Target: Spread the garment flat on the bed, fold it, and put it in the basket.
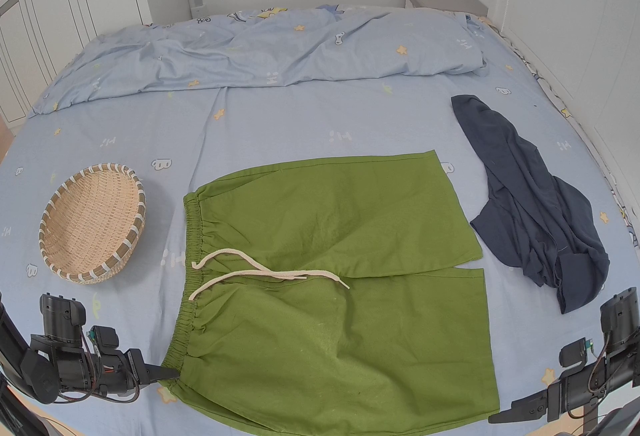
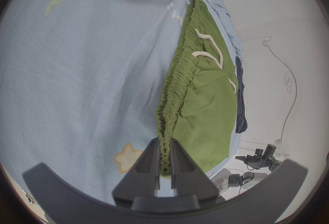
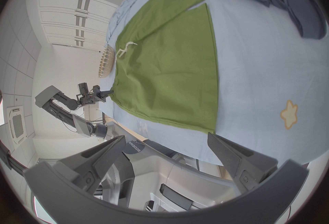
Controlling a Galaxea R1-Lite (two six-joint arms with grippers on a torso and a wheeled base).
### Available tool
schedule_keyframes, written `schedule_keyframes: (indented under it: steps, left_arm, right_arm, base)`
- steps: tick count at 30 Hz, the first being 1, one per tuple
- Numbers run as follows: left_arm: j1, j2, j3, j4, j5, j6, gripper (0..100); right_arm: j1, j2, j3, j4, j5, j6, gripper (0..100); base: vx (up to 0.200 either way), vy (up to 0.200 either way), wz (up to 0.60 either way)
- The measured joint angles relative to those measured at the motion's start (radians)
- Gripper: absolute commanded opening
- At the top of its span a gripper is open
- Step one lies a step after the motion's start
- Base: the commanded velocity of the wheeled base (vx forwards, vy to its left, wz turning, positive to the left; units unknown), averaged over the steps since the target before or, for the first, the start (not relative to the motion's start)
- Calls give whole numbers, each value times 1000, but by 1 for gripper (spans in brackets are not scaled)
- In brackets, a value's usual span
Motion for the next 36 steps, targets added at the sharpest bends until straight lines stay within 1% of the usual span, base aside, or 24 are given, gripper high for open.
schedule_keyframes:
  steps: [5,9,12,19,25,32,36]
  left_arm:
    - [1,-4,0,3,0,1,0]
    - [1,-8,0,5,0,2,0]
    - [1,-11,0,6,0,2,0]
    - [0,-13,0,6,0,2,0]
    - [-1,-13,0,5,0,2,0]
    - [-1,-14,0,4,-1,2,0]
    - [-2,-14,0,5,-1,2,0]
  right_arm:
    - [-16,111,-1,-23,1,-64,100]
    - [-32,213,-1,-84,0,-112,100]
    - [-37,279,0,-123,-1,-130,100]
    - [-43,383,0,-180,-2,-137,100]
    - [-38,427,-4,-215,0,-137,100]
    - [-3,452,-5,-224,1,-136,100]
    - [4,460,-4,-234,3,-135,100]
  base:
    - [0,0,0]
    - [0,0,0]
    - [0,0,0]
    - [0,0,0]
    - [0,0,0]
    - [0,0,0]
    - [0,0,0]
